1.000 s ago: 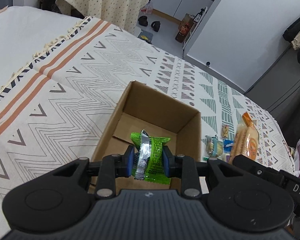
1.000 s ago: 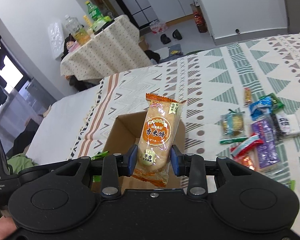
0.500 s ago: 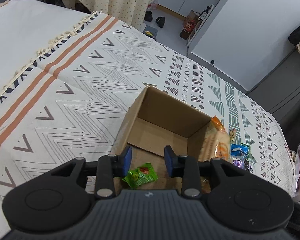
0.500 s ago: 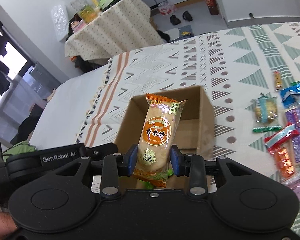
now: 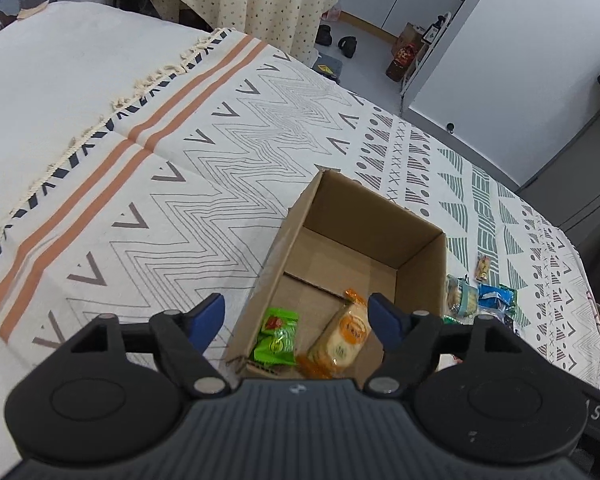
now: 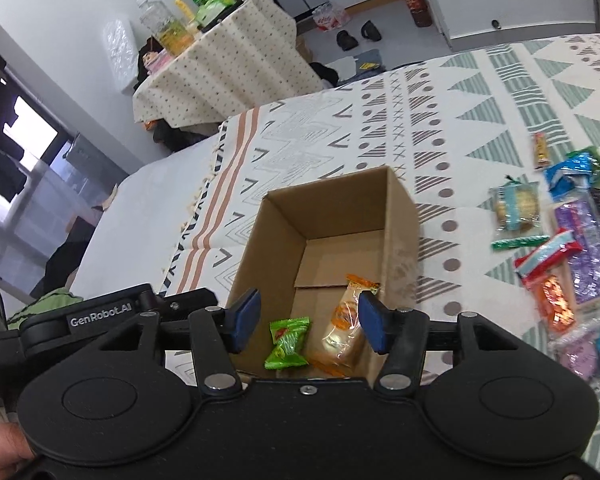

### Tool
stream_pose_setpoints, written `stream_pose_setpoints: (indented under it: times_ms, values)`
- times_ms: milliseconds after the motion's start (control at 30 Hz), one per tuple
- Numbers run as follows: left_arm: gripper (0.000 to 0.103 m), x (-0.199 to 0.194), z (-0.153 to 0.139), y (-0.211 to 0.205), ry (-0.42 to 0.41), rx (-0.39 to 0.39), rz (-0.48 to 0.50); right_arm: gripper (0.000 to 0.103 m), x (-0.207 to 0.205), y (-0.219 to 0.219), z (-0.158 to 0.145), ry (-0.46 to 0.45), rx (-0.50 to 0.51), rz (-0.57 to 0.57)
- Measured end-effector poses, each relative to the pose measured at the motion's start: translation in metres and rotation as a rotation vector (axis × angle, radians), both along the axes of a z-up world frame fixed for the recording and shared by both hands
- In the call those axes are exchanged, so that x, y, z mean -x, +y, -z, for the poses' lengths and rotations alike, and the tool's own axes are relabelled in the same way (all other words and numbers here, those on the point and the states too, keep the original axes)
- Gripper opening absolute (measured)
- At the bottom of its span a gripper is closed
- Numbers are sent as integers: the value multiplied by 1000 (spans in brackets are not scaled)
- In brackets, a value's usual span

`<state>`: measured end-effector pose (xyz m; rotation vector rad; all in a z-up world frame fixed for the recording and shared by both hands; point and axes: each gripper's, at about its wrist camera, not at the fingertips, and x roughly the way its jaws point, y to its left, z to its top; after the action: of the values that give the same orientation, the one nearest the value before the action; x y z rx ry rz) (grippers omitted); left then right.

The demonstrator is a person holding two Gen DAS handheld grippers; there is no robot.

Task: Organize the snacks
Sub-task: 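Open both grippers to drop the green packet and orange cake into the box, then withdraw both grippers from the box back toward the snack pile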

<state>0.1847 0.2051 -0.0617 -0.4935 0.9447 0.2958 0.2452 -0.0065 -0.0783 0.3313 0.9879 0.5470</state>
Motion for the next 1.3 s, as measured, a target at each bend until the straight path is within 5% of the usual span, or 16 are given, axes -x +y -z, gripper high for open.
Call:
stream_pose_setpoints:
  times_ms: [500,933,1300]
  values:
    - [103,27,-23,-42,-37,-60,14,84,30,-52,-18,-68,18,52]
    - [103,37,-32,-89,-70,-85,72,103,50,-98,-24,-111,44,104]
    - [103,42,-29,-134,-82,-75,142,103,63,-146,-17,-104,9,154]
